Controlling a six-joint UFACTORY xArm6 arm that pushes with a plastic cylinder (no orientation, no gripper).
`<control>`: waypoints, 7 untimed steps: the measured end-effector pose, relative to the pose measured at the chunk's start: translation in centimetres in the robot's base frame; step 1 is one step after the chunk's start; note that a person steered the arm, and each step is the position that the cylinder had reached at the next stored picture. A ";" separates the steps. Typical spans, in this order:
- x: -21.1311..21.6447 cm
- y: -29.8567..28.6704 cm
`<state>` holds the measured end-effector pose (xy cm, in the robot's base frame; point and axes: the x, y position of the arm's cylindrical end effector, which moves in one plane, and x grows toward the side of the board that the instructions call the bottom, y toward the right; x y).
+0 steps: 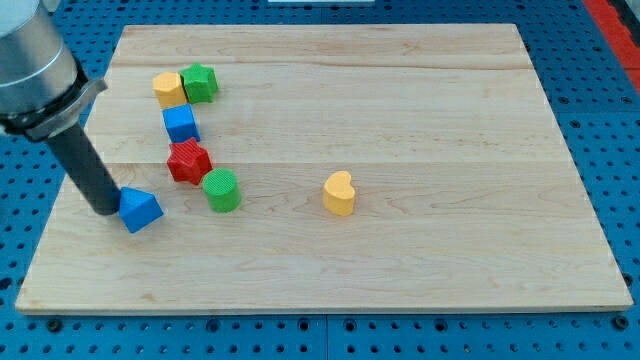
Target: Move the blue triangle closer to the red star and green circle
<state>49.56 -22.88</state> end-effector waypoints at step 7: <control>1.4 9.0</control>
